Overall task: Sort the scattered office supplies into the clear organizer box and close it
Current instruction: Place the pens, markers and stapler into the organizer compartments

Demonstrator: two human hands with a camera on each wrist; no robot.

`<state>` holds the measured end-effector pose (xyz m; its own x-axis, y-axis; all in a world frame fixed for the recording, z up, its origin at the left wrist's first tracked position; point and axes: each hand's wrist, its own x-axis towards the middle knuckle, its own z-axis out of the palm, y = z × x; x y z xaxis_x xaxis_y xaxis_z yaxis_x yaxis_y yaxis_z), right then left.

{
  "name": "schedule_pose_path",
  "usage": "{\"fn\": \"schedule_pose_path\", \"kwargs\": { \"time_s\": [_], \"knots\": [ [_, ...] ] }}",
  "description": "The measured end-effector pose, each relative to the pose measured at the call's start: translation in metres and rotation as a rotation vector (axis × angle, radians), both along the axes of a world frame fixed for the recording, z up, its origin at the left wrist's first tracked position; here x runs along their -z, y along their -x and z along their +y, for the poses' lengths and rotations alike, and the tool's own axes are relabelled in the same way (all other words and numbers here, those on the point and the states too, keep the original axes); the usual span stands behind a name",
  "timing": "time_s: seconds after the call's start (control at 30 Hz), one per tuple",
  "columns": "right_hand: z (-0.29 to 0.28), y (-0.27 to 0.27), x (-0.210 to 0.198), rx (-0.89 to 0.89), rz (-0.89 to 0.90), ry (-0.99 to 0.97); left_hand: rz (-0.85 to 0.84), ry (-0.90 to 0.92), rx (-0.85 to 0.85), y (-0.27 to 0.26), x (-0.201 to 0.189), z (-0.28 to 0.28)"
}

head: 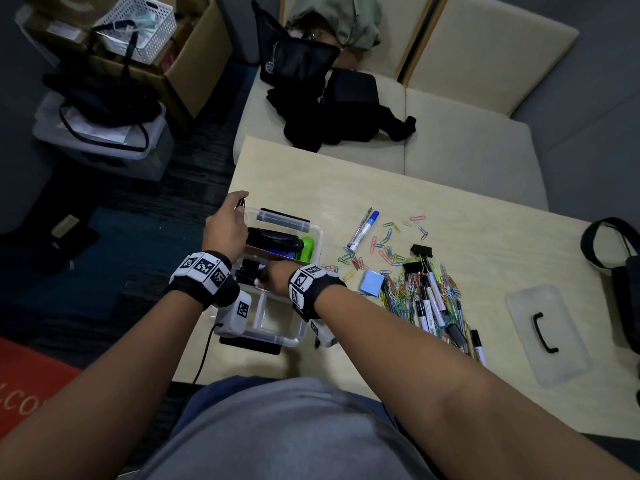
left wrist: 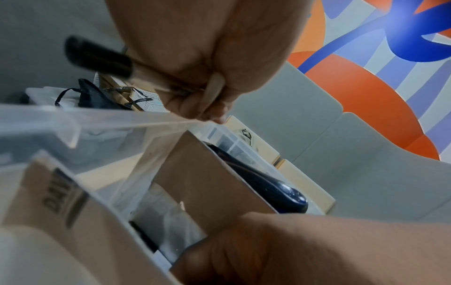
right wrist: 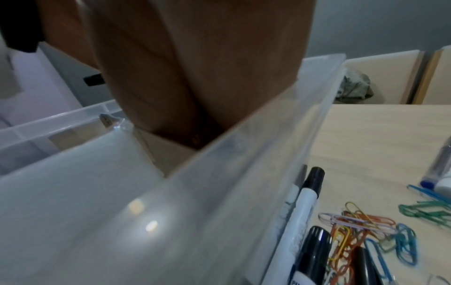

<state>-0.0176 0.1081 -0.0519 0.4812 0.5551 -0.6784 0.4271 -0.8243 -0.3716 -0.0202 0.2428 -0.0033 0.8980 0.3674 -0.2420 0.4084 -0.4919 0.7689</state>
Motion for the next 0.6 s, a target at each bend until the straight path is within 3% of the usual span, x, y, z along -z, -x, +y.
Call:
{"fn": "schedule_pose_path", "kwargs": {
  "time_s": [0.23,0.37,0.53,0.6],
  "knots": [
    [-0.01,-0.002,-0.029,0.059,0.014,-0.032,0.014,0.089,-0.041,0.003,-0.006,-0.005],
    [-0.023,-0.005,-0.055,0.206,0.049,-0.212,0.002,0.095,-0.058,0.006,-0.008,-0.011],
    [-0.039,0.0,-0.077,0.584,0.428,-0.491,-0.023,0.078,-0.108,0.01,-0.01,-0.017],
    [-0.043,0.002,-0.079,0.61,0.387,-0.493,-0.001,0.013,-0.1,0.01,-0.009,-0.018]
  ]
}}
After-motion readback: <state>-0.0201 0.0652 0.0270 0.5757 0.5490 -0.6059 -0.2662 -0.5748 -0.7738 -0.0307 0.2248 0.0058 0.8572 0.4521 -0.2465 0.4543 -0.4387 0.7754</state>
